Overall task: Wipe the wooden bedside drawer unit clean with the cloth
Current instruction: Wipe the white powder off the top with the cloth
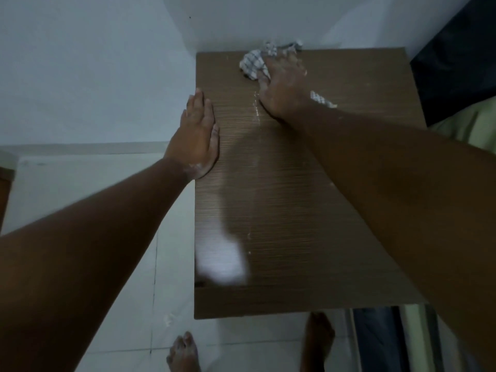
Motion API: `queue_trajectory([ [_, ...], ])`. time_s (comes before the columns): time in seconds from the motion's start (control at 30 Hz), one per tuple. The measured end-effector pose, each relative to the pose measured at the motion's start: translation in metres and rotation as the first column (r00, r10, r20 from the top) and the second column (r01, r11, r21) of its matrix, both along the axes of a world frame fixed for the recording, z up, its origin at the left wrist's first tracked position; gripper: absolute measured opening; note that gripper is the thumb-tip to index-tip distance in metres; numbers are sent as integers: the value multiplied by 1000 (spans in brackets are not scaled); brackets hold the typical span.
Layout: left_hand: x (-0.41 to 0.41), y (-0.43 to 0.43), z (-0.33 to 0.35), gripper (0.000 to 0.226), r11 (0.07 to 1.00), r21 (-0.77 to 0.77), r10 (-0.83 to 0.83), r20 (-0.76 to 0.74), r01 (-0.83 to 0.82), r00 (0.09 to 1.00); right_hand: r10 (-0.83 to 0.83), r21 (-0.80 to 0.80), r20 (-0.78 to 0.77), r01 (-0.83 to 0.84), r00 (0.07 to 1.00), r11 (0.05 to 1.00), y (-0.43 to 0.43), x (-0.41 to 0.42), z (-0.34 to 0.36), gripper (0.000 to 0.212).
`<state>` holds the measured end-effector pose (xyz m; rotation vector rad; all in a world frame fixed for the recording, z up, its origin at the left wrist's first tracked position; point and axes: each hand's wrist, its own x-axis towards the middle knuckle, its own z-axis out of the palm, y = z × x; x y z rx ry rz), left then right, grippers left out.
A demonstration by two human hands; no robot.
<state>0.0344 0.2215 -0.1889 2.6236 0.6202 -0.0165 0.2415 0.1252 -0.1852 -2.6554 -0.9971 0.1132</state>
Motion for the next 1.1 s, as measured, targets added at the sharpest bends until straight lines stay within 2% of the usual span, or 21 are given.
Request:
queue_trajectory([
  [0.27, -1, 0, 2, 63, 1000, -23, 9, 17, -8, 1000, 292, -57, -30, -293, 956, 954, -16, -43, 6, 54],
  [0.63, -5, -2, 4, 63, 994, -108, 10, 37, -6, 999, 459, -26, 7, -458, 889, 888, -103, -149, -2, 53],
  [1.1, -5, -2, -1, 63, 986, -165, 2, 105, 15, 994, 671, 1, -112, -675, 733, 738, -190, -258, -4, 55],
])
